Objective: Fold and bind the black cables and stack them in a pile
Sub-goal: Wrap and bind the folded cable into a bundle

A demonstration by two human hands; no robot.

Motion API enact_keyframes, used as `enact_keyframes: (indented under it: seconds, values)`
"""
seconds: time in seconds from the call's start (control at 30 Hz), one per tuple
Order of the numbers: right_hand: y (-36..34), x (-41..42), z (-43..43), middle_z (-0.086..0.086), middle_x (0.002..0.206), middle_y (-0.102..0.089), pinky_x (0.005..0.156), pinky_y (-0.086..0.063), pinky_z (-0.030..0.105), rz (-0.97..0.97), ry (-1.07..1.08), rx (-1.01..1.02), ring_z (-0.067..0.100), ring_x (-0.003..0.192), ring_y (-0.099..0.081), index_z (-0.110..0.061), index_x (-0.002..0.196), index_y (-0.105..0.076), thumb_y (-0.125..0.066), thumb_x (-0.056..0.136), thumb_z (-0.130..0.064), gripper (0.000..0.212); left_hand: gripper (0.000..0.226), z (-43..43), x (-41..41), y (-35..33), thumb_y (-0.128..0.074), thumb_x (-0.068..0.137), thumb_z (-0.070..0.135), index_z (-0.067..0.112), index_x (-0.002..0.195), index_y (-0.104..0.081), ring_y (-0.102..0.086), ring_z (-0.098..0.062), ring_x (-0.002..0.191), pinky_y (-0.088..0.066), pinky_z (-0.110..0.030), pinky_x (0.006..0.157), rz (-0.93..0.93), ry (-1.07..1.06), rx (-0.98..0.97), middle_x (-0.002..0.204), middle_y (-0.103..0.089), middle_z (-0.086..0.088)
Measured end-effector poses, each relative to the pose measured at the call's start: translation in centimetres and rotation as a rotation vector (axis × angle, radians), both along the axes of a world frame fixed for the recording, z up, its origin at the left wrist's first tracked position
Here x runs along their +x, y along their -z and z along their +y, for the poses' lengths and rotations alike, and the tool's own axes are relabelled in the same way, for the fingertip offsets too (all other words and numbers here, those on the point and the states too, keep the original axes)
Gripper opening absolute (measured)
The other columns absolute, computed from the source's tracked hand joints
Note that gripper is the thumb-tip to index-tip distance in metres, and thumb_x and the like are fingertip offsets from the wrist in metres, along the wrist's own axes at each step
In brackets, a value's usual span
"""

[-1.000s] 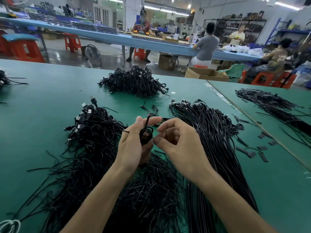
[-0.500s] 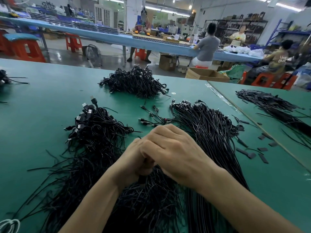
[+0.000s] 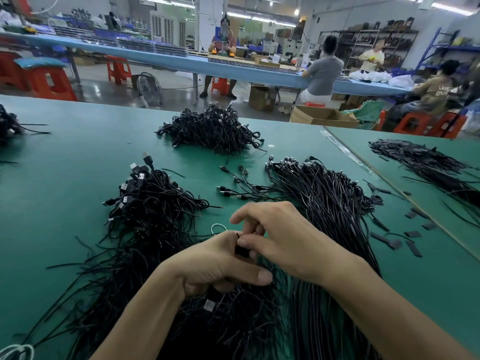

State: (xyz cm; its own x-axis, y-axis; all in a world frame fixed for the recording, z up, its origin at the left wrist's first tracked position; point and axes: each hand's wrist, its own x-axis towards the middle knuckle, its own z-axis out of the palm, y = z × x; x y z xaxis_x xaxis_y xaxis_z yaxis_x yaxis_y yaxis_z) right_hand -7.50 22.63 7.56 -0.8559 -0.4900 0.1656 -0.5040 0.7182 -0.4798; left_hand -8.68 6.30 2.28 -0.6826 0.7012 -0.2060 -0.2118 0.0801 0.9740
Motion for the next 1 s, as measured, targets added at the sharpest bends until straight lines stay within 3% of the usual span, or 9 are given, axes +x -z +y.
enact_keyframes:
  seconds: [0.1, 0.23, 0.47, 0.6, 0.7, 0.8, 0.9, 1.0]
  values:
    - [-0.1, 0.3, 0.2, -0.016, 0.087, -0.058, 0.084, -0.045, 0.024, 0.066, -0.003, 0.082, 0.001, 0.089, -0.052, -0.031, 0.102, -0.072, -0.067, 0.091, -0.027, 0.012, 0.044, 0.3, 0.1, -0.1, -0.082, 0.069, 0.013, 0.013, 0.098, -0.049, -0.032, -0.005, 0.046, -0.020, -0.017, 0.037, -0.013, -0.046, -0.054, 0.065, -0.041, 0.006]
    - [-0.4, 0.6, 0.3, -0.010, 0.089, -0.062, 0.083, -0.048, 0.038, 0.155, -0.058, 0.128, 0.012, 0.090, -0.055, -0.026, 0.095, -0.074, -0.070, 0.089, -0.029, 0.007, 0.035, 0.3, 0.3, -0.1, -0.079, 0.077, 0.009, 0.015, 0.093, -0.048, -0.028, -0.007, 0.047, -0.020, -0.016, 0.037, -0.016, -0.031, -0.058, 0.067, -0.037, 0.003]
    - [-0.4, 0.8, 0.2, -0.009, 0.100, -0.054, 0.082, -0.048, 0.035, 0.281, -0.106, 0.339, 0.014, 0.096, -0.045, -0.026, 0.104, -0.064, -0.052, 0.100, -0.037, 0.017, 0.022, 0.6, 0.4, -0.2, -0.075, 0.085, 0.006, 0.011, 0.090, -0.054, -0.027, -0.007, 0.048, -0.021, -0.016, 0.037, 0.010, -0.050, -0.067, 0.065, -0.035, 0.001]
    - [-0.1, 0.4, 0.4, -0.007, 0.101, -0.052, 0.084, -0.047, 0.032, 0.332, -0.069, 0.344, 0.013, 0.097, -0.044, -0.023, 0.103, -0.059, -0.045, 0.102, -0.036, 0.020, 0.025, 1.0, 0.1, -0.3, -0.057, 0.094, -0.002, 0.015, 0.077, -0.052, -0.026, -0.004, 0.046, -0.021, -0.014, 0.036, -0.019, -0.155, 0.046, 0.059, -0.035, 0.005]
    - [0.7, 0.2, 0.3, -0.011, 0.095, -0.053, 0.081, -0.046, 0.029, 0.368, 0.101, 0.157, 0.010, 0.093, -0.045, -0.025, 0.094, -0.059, -0.052, 0.099, -0.031, 0.011, 0.021, 1.4, -0.2, -0.8, -0.041, 0.087, -0.003, 0.014, 0.079, -0.049, -0.029, -0.005, 0.048, -0.024, -0.015, 0.037, -0.143, -0.257, 0.306, 0.062, -0.038, 0.005]
    - [1.9, 0.1, -0.1, -0.016, 0.087, -0.057, 0.076, -0.042, 0.019, 0.279, 0.294, -0.191, 0.003, 0.085, -0.052, -0.028, 0.085, -0.058, -0.060, 0.097, -0.024, 0.013, 0.025, 1.8, -0.2, -0.8, -0.040, 0.083, 0.002, 0.008, 0.099, -0.058, -0.041, -0.008, 0.056, -0.035, -0.019, 0.045, -0.134, -0.344, 0.504, 0.070, -0.047, 0.001]
    - [2.2, -0.1, -0.4, -0.014, 0.074, -0.066, 0.070, -0.044, 0.012, 0.082, 0.359, -0.587, -0.001, 0.073, -0.059, -0.023, 0.081, -0.063, -0.062, 0.097, -0.016, 0.017, 0.026, 2.1, -0.1, -0.3, -0.050, 0.094, 0.003, 0.014, 0.113, -0.065, -0.057, -0.006, 0.073, -0.049, -0.020, 0.061, 0.134, -0.441, 0.427, 0.084, -0.064, 0.001]
    - [2.3, 0.1, -0.5, -0.021, 0.060, -0.060, 0.060, -0.043, 0.009, -0.139, 0.330, -0.845, -0.006, 0.060, -0.053, -0.016, 0.081, -0.064, -0.057, 0.099, -0.015, 0.019, 0.025, 1.7, -0.6, 0.3, -0.061, 0.096, 0.012, 0.033, 0.110, -0.065, -0.064, -0.009, 0.100, -0.052, -0.023, 0.082, 0.529, -0.644, 0.134, 0.106, -0.069, 0.008]
